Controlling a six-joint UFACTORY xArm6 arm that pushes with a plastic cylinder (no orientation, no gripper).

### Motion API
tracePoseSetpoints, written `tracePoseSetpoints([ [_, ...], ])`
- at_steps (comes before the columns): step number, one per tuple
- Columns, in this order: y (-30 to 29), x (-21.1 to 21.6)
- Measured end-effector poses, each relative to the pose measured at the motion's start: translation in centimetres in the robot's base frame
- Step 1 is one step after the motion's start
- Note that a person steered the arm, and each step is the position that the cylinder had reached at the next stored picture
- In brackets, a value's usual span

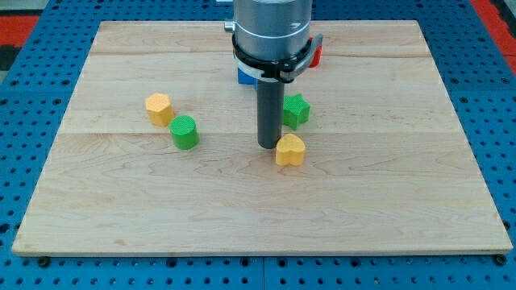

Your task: Keep yellow hexagon at center

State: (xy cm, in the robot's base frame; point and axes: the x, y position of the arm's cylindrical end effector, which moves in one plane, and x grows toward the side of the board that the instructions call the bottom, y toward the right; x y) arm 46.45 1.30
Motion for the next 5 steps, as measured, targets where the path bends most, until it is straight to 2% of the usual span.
tracePoseSetpoints([
  [1,-0.5,0.4],
  [2,-7.8,5.1],
  [3,-20.9,5.9],
  [4,-25.8,1.0],
  [5,-23.4,-2.3],
])
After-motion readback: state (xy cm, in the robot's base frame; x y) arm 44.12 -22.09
